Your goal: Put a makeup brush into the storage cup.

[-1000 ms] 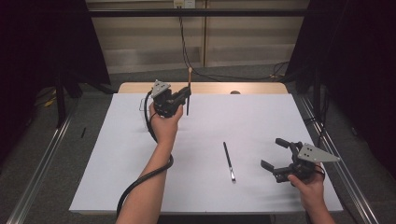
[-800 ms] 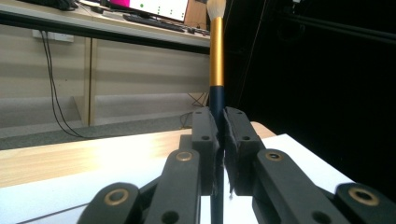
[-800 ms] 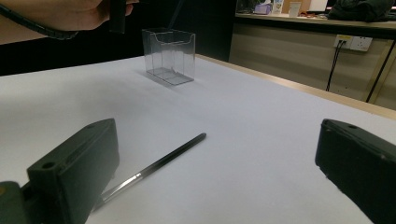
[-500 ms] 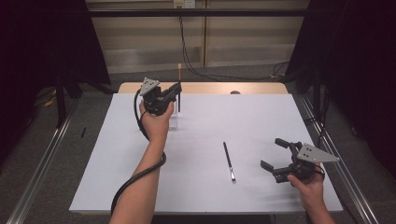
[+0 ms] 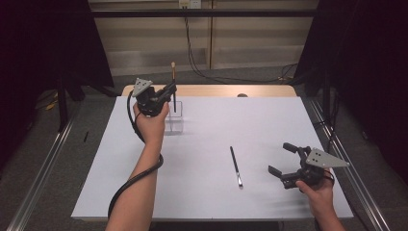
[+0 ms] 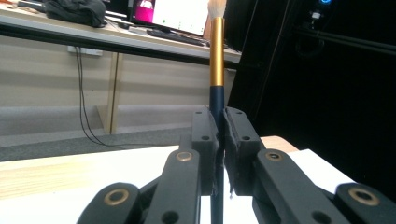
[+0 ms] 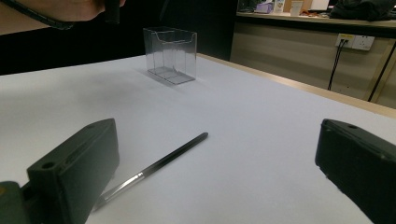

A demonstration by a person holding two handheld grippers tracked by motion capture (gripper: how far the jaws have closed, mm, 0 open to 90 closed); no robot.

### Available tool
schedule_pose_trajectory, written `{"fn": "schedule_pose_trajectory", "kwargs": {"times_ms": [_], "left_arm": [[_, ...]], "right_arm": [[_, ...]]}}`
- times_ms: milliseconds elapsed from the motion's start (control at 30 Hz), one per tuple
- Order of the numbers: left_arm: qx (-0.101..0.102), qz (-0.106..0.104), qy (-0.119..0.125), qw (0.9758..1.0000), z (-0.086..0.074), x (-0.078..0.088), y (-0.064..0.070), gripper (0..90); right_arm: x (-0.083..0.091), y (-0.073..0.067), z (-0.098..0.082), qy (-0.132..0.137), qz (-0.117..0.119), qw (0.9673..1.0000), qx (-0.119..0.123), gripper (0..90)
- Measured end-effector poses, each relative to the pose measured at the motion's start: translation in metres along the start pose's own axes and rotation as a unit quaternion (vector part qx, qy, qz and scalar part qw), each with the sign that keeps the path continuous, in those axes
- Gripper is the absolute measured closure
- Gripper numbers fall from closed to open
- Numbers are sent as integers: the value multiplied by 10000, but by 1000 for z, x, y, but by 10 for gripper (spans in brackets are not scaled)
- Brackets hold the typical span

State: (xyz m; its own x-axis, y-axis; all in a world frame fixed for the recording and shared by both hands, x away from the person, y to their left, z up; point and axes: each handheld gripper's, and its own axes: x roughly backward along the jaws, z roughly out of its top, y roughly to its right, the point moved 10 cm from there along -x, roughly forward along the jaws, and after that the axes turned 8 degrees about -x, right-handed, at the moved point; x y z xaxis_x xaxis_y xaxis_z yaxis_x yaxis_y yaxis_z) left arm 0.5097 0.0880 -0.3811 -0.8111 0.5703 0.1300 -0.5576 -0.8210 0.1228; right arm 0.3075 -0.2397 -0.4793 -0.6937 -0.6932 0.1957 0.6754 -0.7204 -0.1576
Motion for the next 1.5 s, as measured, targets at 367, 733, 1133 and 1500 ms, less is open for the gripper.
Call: {"fn": "schedule_pose_trajectory", "kwargs": {"times_ms": [367, 733, 1133, 1500], "left_arm": [[-13, 199, 19, 9998, 1, 6, -18, 835], [-71, 350, 53, 9993, 2, 7, -32, 835], [-170, 441, 22, 9989, 0, 6, -43, 835], [-134, 634, 2, 9979, -5, 13, -61, 835]], "right_arm": [[-1, 0, 0, -8, 11, 10000, 1, 0], [-1, 0, -1, -12, 13, 10000, -7, 0], [-1, 0, -1, -21, 16, 10000, -10, 0], [-2, -1, -2, -27, 28, 10000, -5, 0]]}}
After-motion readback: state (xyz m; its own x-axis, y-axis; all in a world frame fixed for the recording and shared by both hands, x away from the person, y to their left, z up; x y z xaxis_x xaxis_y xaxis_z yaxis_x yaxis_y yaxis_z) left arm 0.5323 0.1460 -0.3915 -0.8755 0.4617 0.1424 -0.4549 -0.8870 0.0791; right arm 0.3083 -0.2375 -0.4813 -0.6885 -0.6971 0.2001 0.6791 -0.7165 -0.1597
